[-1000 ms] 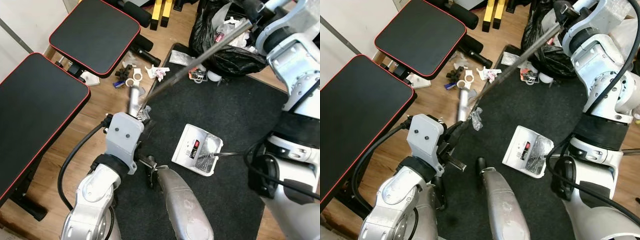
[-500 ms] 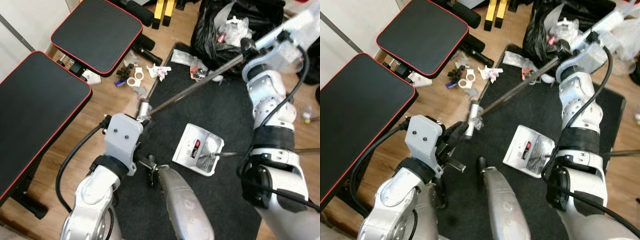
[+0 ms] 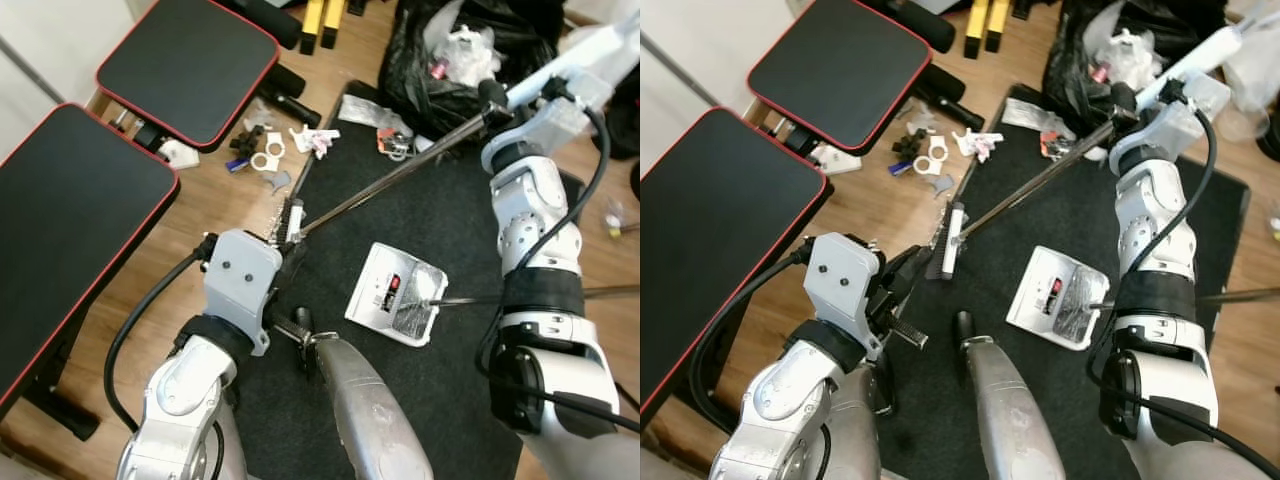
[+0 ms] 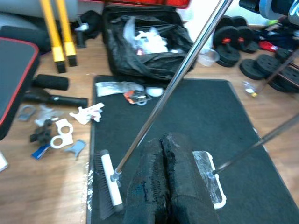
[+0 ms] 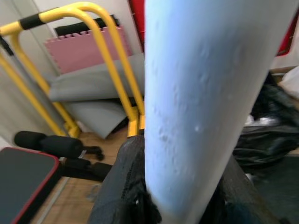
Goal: Sweep floor
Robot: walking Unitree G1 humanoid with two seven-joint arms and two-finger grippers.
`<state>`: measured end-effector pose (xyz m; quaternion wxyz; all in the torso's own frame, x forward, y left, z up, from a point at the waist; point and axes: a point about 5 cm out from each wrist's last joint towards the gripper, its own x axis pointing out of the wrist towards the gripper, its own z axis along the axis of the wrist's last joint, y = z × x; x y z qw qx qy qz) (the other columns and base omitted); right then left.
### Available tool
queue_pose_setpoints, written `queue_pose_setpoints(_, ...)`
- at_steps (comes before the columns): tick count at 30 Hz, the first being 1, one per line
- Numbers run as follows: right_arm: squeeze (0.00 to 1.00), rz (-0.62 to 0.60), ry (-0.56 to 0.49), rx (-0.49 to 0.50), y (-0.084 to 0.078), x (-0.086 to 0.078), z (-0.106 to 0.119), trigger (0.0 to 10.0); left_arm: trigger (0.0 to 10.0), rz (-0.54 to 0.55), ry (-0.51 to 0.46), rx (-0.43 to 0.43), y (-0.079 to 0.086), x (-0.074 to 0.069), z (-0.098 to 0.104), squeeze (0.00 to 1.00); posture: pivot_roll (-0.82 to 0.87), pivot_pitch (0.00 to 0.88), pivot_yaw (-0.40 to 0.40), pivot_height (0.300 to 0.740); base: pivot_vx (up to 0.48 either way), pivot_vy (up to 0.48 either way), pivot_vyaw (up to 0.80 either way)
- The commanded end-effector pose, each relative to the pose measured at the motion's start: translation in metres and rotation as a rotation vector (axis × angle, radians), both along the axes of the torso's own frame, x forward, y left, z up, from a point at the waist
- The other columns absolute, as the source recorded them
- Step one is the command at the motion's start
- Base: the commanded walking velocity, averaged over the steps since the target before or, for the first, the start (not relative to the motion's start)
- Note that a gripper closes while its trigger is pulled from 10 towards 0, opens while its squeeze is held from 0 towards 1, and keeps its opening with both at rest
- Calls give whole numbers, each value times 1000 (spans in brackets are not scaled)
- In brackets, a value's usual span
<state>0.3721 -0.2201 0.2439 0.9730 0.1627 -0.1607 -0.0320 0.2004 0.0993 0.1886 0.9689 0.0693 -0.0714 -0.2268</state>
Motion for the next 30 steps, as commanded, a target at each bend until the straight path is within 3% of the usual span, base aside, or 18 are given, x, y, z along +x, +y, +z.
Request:
queue_pose_setpoints(1, 0, -76, -23, -87, -15, -7, 2, 10000, 10000, 20, 29, -12, 1, -2, -4, 0, -82, 451, -175, 740, 0, 0, -800)
queue_pose_setpoints(4, 0, -34, -76, -152, -7, -10, 16, 10000, 10000, 21, 29, -10, 1, -1, -5, 0, -88, 443, -176, 740, 0, 0, -800)
queue_pose_setpoints(9, 0, -16, -94, -174, -3, -12, 22, 10000, 10000, 22, 29, -9, 1, 0, -6, 0, -89, 439, -178, 740, 0, 0, -800)
queue_pose_setpoints(11, 0, 47, -137, -205, 11, -14, 43, 10000, 10000, 26, 25, -11, -1, 2, -7, 0, -105, 415, -195, 740, 0, 0, -800)
queue_pose_setpoints(13, 0, 77, -155, -212, 17, -15, 51, 10000, 10000, 28, 24, -12, -1, 2, -7, 0, -107, 412, -197, 740, 0, 0, -800)
queue_pose_setpoints(18, 0, 210, -200, -167, 32, -19, 67, 10000, 10000, 35, 22, -15, -2, 4, -7, 0, -113, 402, -203, 740, 0, 0, -800)
queue_pose_setpoints(26, 0, 271, -214, -138, 35, -24, 77, 10000, 10000, 36, 21, -18, -2, 5, -8, 0, -119, 394, -204, 740, 0, 0, -800)
queue_pose_setpoints(30, 0, 338, -231, -94, 39, -28, 80, 10000, 10000, 36, 19, -19, -3, 6, -9, 0, -118, 386, -204, 740, 0, 0, -200)
